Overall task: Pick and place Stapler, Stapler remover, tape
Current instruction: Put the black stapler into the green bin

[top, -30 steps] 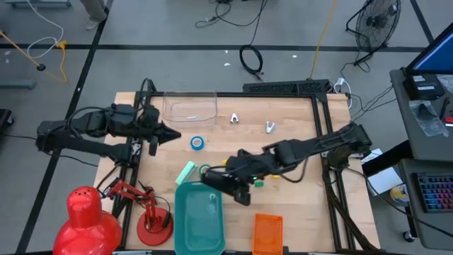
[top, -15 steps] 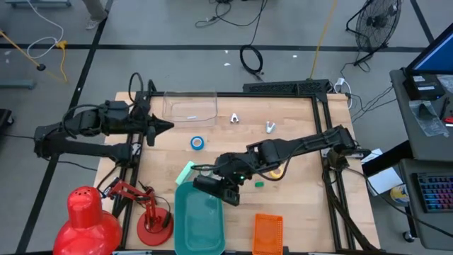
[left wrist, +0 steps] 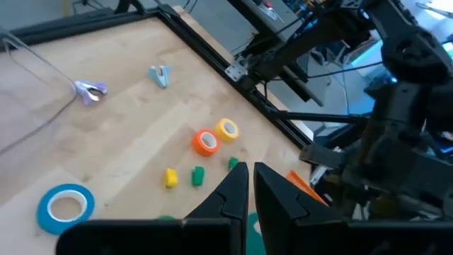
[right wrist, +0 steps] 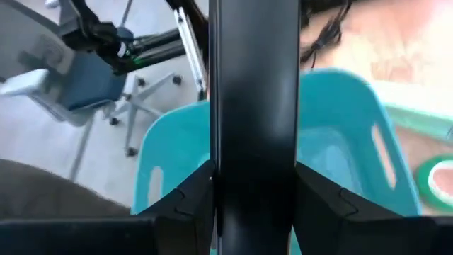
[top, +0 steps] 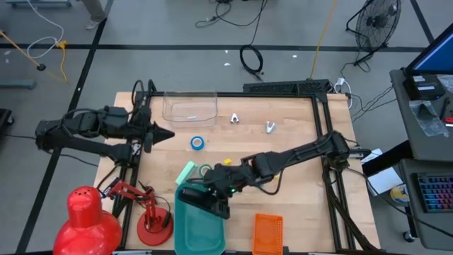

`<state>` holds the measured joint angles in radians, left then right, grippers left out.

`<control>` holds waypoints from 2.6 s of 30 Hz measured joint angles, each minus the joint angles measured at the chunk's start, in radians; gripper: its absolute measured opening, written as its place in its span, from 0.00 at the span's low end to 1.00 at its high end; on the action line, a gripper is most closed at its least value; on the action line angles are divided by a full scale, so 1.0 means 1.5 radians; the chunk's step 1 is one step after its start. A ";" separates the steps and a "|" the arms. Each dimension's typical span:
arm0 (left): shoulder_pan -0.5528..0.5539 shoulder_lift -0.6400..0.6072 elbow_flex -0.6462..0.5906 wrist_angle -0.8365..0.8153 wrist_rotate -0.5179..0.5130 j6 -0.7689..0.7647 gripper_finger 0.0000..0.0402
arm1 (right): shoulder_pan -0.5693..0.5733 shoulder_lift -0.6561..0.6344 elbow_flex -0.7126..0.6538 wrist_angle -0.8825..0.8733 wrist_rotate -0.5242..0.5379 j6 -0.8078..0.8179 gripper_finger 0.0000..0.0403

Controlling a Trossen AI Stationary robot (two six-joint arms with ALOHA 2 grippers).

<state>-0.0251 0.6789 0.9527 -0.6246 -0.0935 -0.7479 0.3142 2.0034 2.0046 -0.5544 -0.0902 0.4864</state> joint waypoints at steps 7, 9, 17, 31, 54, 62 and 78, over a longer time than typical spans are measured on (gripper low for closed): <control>-0.048 0.008 0.000 0.001 -0.009 -0.014 0.06 | 0.041 0.060 0.002 0.048 0.047 -0.047 0.33; -0.058 0.010 0.000 0.000 -0.009 0.002 0.06 | 0.049 0.076 0.000 0.006 0.064 -0.051 0.33; -0.070 0.009 0.000 -0.030 0.010 0.051 0.06 | 0.039 0.137 0.000 0.059 0.130 -0.025 0.33; -0.110 -0.009 0.000 -0.055 0.045 0.083 0.06 | 0.020 0.139 0.001 0.005 0.199 0.041 0.33; -0.112 -0.088 0.000 -0.077 0.026 0.070 0.06 | 0.028 0.138 -0.001 -0.126 0.111 0.103 0.34; -0.112 -0.086 0.000 -0.077 0.026 0.063 0.06 | 0.027 0.139 -0.009 -0.102 0.109 0.106 0.39; -0.112 -0.086 0.000 -0.077 0.026 0.062 0.06 | 0.020 0.139 -0.009 -0.075 0.092 0.084 0.34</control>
<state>-0.1925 0.5503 0.9527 -0.7395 -0.0547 -0.6552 0.3447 2.2112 1.9915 -0.6670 0.0471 0.6123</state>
